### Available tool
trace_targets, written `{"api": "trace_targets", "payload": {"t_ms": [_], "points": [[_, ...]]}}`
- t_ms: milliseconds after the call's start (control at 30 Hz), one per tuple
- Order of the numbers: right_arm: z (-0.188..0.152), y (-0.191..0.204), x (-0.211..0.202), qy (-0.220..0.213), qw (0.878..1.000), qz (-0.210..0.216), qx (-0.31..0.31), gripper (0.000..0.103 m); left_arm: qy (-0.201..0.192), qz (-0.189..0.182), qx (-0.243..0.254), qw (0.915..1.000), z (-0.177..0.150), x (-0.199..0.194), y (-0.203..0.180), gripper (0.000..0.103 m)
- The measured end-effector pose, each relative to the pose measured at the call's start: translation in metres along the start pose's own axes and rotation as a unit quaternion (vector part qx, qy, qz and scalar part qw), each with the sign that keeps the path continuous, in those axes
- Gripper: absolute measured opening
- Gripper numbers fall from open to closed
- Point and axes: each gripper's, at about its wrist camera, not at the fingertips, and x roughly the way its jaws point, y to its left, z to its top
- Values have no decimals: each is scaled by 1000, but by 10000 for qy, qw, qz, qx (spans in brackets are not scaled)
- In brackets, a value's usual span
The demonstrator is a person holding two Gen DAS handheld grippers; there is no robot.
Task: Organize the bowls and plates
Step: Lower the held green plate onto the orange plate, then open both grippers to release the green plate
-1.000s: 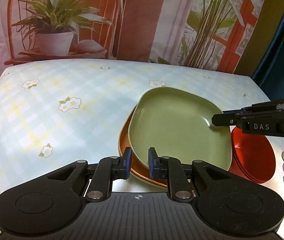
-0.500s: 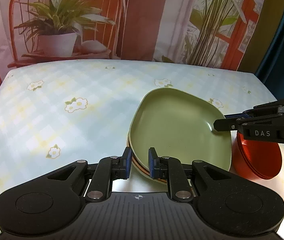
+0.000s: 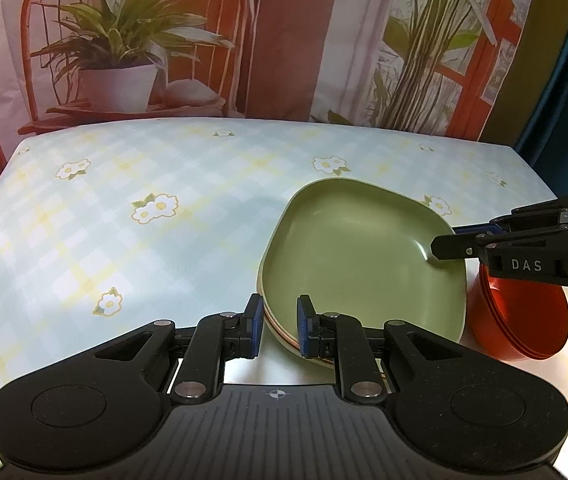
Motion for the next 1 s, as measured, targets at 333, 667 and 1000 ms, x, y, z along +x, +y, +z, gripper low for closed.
{"api": "trace_targets", "payload": {"t_ms": [333,667,1000], "points": [[4,4,-9,-110,9999,-2,-29,22,-179,79,-17,9998,4,-12,1,47],[6,5,-24,-280,9996,-51,-79,46,-415,286,1,9987,7,-27,-9,78],[-1,-9,-37,-411,9991,-101,74,80,-383,241,-141,9989,9,-36,-19,96]]}}
